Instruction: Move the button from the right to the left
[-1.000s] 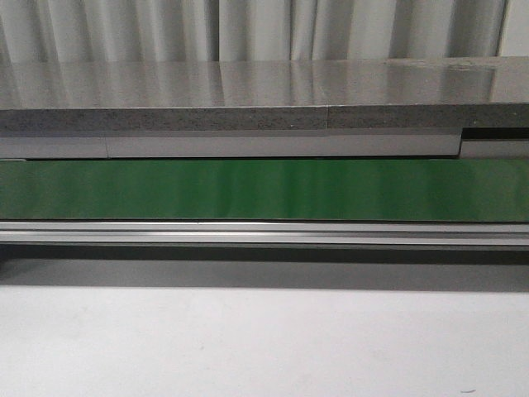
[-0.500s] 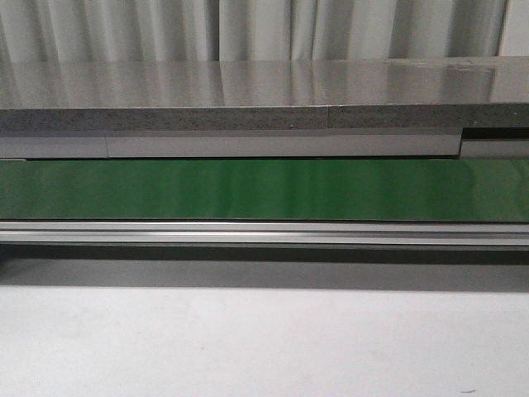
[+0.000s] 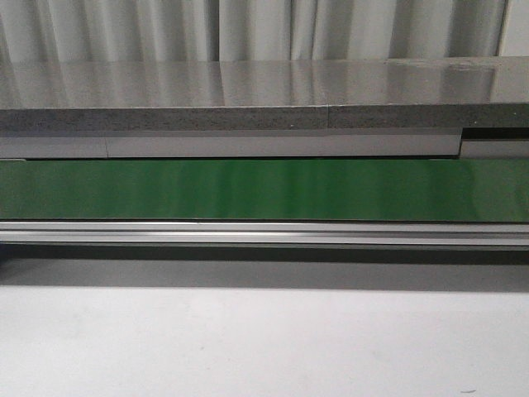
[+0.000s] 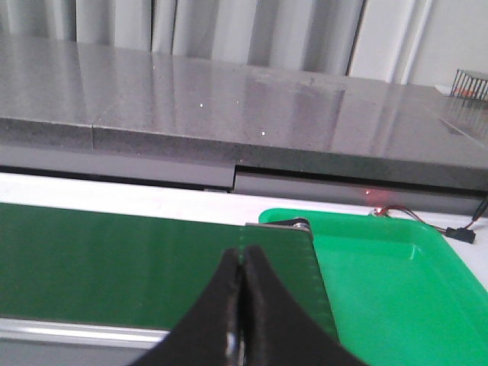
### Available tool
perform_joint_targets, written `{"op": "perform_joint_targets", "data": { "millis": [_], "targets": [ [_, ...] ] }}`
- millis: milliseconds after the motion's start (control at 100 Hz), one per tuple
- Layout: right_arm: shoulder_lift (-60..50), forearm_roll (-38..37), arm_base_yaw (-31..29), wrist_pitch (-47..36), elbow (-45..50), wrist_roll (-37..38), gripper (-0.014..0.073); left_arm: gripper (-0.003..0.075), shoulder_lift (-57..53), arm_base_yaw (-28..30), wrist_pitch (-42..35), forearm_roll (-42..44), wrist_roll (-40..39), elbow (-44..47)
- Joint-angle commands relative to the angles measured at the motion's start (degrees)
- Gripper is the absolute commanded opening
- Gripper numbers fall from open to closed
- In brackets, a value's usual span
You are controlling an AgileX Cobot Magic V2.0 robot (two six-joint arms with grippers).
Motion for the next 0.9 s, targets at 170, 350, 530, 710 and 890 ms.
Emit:
{"op": "perform_joint_targets", "data": {
  "millis": [170,350,530,710,890],
  "targets": [
    [0.71,-4.66,0.17,-17.57,5.68,12.15,-0.0066,-0.002,-1.82,-0.33,-4.17,0.08,-0.62,2.55],
    [0.08,-5.9,1.2,-18.4,8.37,13.66,-0.0066,-0.002,-1.82,-0.33,-4.17,0.08,-0.62,2.55],
    [-5.83,-5.9,2.87,-16.49,11.88,13.66,-0.0066,-0.002,-1.82,-0.33,-4.17,0.08,-0.62,2.55],
    [-7.13,-6.17,3.04,-14.68,11.82,13.66,-0.0066,-0.002,-1.82,-0.33,-4.17,0.08,-0.62,2.55],
    [-7.13,-6.17,3.04,-14.63,11.82,13.66,-0.0066,-0.002,-1.82,-0.33,-4.17,0.08,-0.62,2.55]
  ]
}}
